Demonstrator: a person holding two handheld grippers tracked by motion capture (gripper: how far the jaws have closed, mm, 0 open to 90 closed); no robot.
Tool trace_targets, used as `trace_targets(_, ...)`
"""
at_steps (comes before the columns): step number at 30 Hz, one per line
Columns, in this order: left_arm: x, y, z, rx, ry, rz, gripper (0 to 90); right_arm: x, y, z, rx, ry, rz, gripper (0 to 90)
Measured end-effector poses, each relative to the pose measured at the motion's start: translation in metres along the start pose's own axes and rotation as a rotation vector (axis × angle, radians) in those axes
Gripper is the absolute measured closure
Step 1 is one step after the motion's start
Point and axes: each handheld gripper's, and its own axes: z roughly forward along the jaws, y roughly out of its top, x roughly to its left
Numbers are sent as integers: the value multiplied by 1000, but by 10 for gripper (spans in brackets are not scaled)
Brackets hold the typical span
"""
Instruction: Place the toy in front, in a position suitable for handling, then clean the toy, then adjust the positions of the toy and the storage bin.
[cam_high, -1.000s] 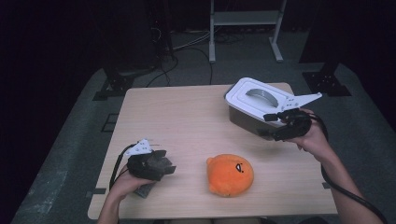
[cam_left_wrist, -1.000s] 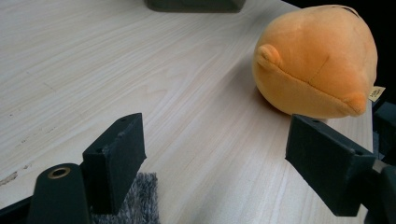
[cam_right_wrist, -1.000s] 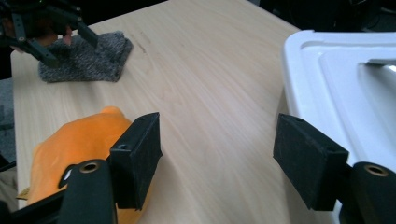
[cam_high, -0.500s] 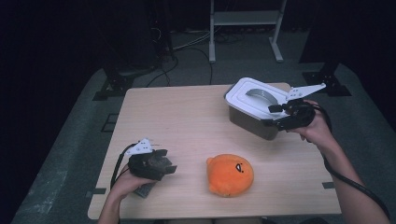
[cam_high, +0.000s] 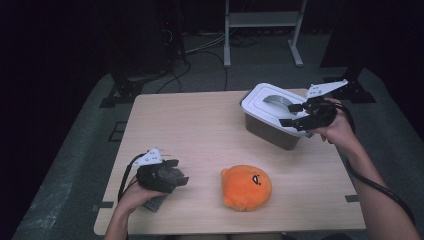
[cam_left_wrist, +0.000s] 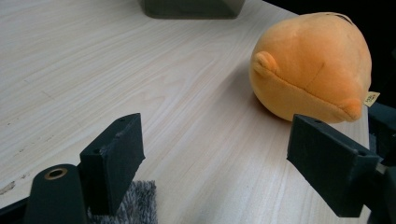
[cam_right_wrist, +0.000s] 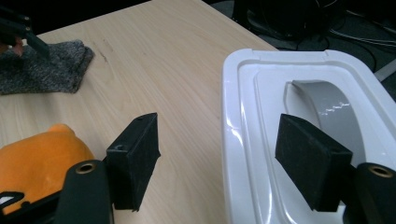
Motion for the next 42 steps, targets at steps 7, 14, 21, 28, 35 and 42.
trace_targets(7,1,1,0,1,-6,8,177,-5,3,2,0,-11,7,287)
trace_targets(14,1,3,1,-3,-16,13,177,-9,6,3,-2,-15,10,286)
trace_targets(21,2,2,2,1,-19,14,176,-17,12,5,-4,-24,7,286)
trace_targets(28,1,0,-2,3,-14,13,172,-21,18,8,-7,-25,3,284)
trace_targets(35,0,-1,-2,6,-17,15,169,-22,20,9,-6,-25,-4,282)
trace_targets(42,-3,-1,-3,9,-17,23,168,-24,19,9,-6,-24,-10,281)
